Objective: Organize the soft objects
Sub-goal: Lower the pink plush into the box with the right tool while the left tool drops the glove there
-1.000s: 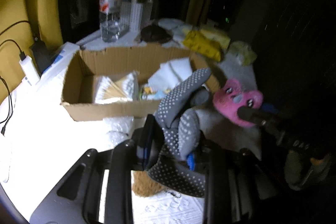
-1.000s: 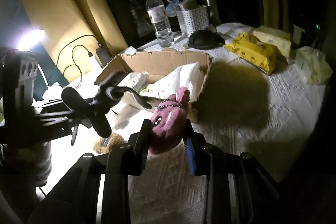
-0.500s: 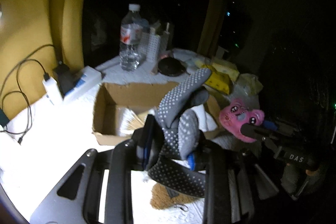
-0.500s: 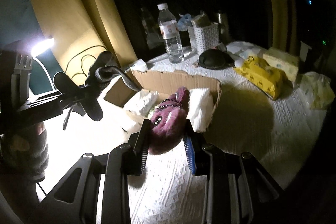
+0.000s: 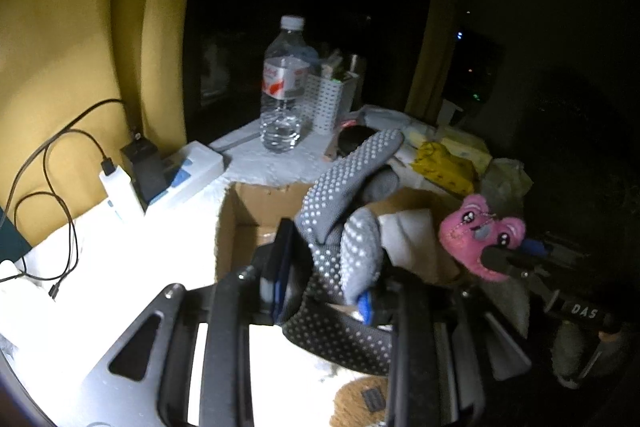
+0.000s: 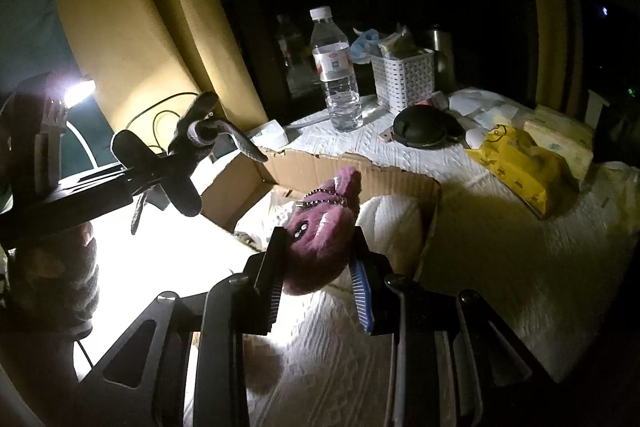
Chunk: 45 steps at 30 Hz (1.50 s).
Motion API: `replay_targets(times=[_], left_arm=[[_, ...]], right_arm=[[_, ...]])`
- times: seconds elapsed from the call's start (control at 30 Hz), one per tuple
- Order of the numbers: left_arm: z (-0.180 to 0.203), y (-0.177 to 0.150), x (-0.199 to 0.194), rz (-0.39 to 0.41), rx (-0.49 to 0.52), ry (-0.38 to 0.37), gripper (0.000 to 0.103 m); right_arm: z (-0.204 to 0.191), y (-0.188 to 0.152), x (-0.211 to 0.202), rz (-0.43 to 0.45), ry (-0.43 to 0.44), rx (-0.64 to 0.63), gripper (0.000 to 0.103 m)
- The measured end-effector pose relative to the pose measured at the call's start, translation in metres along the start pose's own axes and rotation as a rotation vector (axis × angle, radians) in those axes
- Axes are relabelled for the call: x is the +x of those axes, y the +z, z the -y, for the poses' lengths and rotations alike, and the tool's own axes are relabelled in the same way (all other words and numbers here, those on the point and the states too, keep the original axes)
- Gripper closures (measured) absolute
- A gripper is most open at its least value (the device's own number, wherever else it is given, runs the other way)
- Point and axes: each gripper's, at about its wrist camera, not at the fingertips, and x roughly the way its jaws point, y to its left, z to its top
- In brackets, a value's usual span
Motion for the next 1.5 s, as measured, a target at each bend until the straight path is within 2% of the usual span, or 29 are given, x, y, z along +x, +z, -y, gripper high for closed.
replay_targets(times=[0.27, 0.57, 0.7, 0.77, 0.83, 1.0, 1.13, 1.27, 1.43, 1.5], left_arm=[[-0.021, 0.0, 0.028, -0.015, -0.014, 0.065, 0.075], [-0.023, -0.004, 0.058, -0.045, -0.003, 0.127, 0.073], [-0.025, -0.007, 0.072, -0.09, -0.017, 0.154, 0.065], [-0.026, -0.009, 0.074, -0.098, -0.023, 0.158, 0.045], [-0.025, -0.009, 0.073, -0.098, -0.029, 0.15, 0.041], [-0.021, -0.009, 0.07, -0.1, -0.018, 0.156, 0.04], [-0.018, -0.009, 0.063, -0.095, -0.014, 0.156, 0.034], [-0.013, -0.011, 0.052, -0.089, -0.013, 0.149, 0.033], [-0.008, -0.014, 0.039, -0.085, -0.022, 0.106, 0.033], [-0.005, -0.014, 0.034, -0.08, -0.017, 0.115, 0.032]], right_arm=[[0.006, 0.009, 0.024, -0.015, 0.01, 0.003, 0.071], [0.016, 0.01, 0.047, -0.036, 0.029, 0.016, 0.071], [0.022, 0.009, 0.057, -0.049, 0.032, 0.023, 0.071], [0.025, 0.008, 0.061, -0.055, 0.035, 0.027, 0.071], [0.026, 0.007, 0.066, -0.062, 0.039, 0.03, 0.071], [0.026, 0.005, 0.072, -0.069, 0.048, 0.034, 0.071], [0.025, 0.005, 0.074, -0.074, 0.044, 0.04, 0.07], [0.024, 0.005, 0.071, -0.07, 0.034, 0.054, 0.064], [0.02, 0.005, 0.061, -0.059, 0.032, 0.057, 0.063], [0.018, 0.006, 0.056, -0.054, 0.03, 0.055, 0.063]])
